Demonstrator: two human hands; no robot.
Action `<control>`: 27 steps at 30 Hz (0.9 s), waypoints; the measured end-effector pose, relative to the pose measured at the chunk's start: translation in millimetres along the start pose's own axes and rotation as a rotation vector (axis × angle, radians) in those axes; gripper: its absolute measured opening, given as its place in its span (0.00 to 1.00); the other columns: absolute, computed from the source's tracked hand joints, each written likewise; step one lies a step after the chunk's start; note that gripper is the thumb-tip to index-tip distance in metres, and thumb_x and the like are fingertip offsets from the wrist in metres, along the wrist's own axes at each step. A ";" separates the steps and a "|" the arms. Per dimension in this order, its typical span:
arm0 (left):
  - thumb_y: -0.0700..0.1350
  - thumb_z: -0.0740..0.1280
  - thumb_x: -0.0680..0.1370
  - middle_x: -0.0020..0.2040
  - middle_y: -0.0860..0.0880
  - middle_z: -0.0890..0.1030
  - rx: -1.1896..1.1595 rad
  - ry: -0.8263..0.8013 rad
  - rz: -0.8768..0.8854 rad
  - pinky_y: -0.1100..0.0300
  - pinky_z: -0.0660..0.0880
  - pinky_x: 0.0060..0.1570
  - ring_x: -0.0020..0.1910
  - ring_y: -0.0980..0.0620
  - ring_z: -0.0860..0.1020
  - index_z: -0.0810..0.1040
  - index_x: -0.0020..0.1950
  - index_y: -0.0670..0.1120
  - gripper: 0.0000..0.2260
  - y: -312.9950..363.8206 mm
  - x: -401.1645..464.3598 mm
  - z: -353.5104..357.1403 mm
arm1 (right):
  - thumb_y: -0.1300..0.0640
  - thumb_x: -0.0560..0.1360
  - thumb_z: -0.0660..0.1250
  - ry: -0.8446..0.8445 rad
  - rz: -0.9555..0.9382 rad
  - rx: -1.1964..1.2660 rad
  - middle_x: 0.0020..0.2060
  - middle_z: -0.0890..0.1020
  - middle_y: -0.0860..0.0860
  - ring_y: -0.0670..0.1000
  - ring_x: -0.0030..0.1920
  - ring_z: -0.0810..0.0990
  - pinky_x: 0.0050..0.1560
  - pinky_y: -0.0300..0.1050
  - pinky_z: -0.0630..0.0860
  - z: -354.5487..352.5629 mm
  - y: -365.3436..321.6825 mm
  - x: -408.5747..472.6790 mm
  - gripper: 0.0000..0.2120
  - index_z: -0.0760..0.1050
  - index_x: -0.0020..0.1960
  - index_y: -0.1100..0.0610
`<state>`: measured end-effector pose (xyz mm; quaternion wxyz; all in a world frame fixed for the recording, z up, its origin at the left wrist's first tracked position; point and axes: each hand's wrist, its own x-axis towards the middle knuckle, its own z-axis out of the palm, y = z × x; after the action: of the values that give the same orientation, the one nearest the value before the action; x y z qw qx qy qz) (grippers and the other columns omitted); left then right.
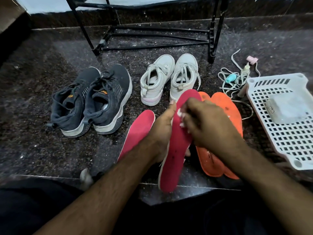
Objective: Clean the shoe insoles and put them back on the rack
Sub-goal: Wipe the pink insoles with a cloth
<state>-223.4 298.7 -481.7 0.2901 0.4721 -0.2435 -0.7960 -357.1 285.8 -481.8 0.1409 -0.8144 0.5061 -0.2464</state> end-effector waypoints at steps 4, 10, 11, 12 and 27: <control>0.68 0.46 0.80 0.34 0.37 0.80 0.056 -0.073 -0.005 0.61 0.71 0.16 0.20 0.47 0.79 0.78 0.56 0.38 0.37 -1.5 -4.7 3.8 | 0.54 0.78 0.64 0.188 0.166 -0.015 0.40 0.80 0.49 0.53 0.44 0.76 0.44 0.50 0.72 -24.2 29.0 13.1 0.02 0.74 0.50 0.51; 0.69 0.55 0.76 0.29 0.44 0.79 -0.056 -0.057 0.039 0.58 0.75 0.20 0.21 0.47 0.77 0.81 0.44 0.46 0.29 -2.9 4.4 -5.3 | 0.57 0.76 0.67 0.016 -0.022 0.006 0.37 0.79 0.52 0.55 0.42 0.75 0.41 0.47 0.62 6.2 -14.8 -5.2 0.03 0.74 0.48 0.54; 0.69 0.55 0.76 0.30 0.43 0.78 -0.051 -0.052 0.051 0.58 0.75 0.20 0.21 0.47 0.77 0.80 0.44 0.46 0.29 -3.4 5.1 -6.4 | 0.56 0.76 0.67 0.007 -0.013 -0.004 0.38 0.80 0.52 0.56 0.43 0.76 0.42 0.48 0.66 5.2 -12.1 -2.9 0.03 0.74 0.48 0.54; 0.69 0.55 0.75 0.30 0.42 0.78 -0.040 -0.064 0.057 0.58 0.75 0.18 0.21 0.46 0.77 0.80 0.45 0.45 0.29 -3.1 5.0 -6.1 | 0.55 0.76 0.67 0.013 0.022 -0.001 0.39 0.81 0.52 0.56 0.44 0.77 0.44 0.49 0.71 1.7 -4.0 1.2 0.03 0.75 0.49 0.52; 0.70 0.48 0.80 0.34 0.43 0.81 -0.018 0.083 0.102 0.58 0.74 0.23 0.25 0.47 0.79 0.84 0.45 0.45 0.35 -0.2 17.4 -18.4 | 0.47 0.74 0.69 -0.101 0.129 -0.065 0.41 0.81 0.52 0.56 0.46 0.79 0.44 0.52 0.76 -10.2 4.9 1.0 0.09 0.75 0.52 0.47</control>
<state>-213.8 284.8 -500.4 0.3442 0.4892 -0.2479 -0.7621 -366.1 282.9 -475.3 0.1555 -0.7957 0.5574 -0.1787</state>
